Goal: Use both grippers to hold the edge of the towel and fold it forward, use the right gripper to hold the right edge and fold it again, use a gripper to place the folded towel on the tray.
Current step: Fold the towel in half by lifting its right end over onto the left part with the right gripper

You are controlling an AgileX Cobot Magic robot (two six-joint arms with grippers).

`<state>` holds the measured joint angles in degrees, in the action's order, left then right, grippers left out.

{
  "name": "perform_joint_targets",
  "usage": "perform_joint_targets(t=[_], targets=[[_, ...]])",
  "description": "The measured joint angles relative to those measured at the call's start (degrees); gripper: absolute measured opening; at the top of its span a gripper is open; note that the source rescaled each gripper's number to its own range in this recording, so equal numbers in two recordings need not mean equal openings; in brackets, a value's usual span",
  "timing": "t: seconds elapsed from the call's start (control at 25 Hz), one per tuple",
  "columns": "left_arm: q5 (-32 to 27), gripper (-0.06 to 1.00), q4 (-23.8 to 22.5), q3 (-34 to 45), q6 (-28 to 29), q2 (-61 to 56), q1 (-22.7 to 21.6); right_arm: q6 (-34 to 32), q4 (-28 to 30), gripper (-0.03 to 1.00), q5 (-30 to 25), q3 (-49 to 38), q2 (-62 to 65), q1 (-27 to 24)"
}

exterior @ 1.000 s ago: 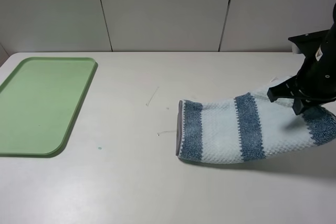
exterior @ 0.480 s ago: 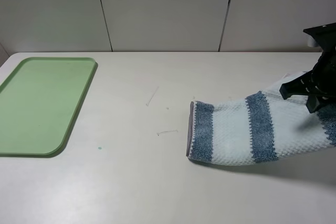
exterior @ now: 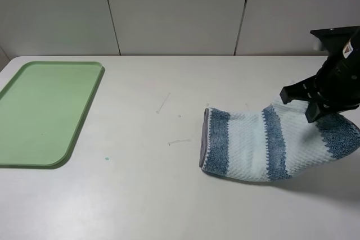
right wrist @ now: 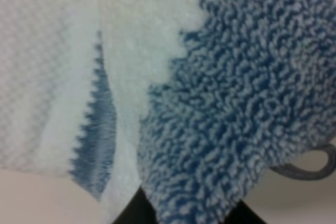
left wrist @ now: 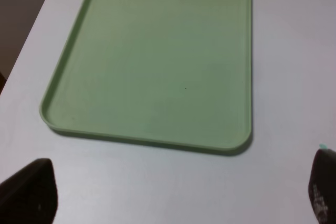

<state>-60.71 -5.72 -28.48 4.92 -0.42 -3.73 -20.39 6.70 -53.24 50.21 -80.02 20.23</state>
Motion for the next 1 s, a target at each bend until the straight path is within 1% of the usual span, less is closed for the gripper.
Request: perform_joint_targets(t=[0.28, 0.6, 0.84, 1.0], targets=[[0.0, 0.95, 0.0, 0.0, 0.0, 0.0, 0.0, -5.12, 0.06, 0.07, 1.29, 0.0, 0.0, 5.19], [0.0, 0.95, 0.0, 0.0, 0.0, 0.0, 0.0, -7.43, -0.08, 0.07, 4.0, 0.0, -4.8, 9.28], [0.0, 0.95, 0.0, 0.0, 0.0, 0.0, 0.0, -8.35, -1.25, 0.07, 7.4, 0.0, -9.12, 11.14], [0.0, 0.95, 0.0, 0.0, 0.0, 0.0, 0.0, -8.48, -1.81, 0.07, 7.66, 1.84, -10.87, 11.26]])
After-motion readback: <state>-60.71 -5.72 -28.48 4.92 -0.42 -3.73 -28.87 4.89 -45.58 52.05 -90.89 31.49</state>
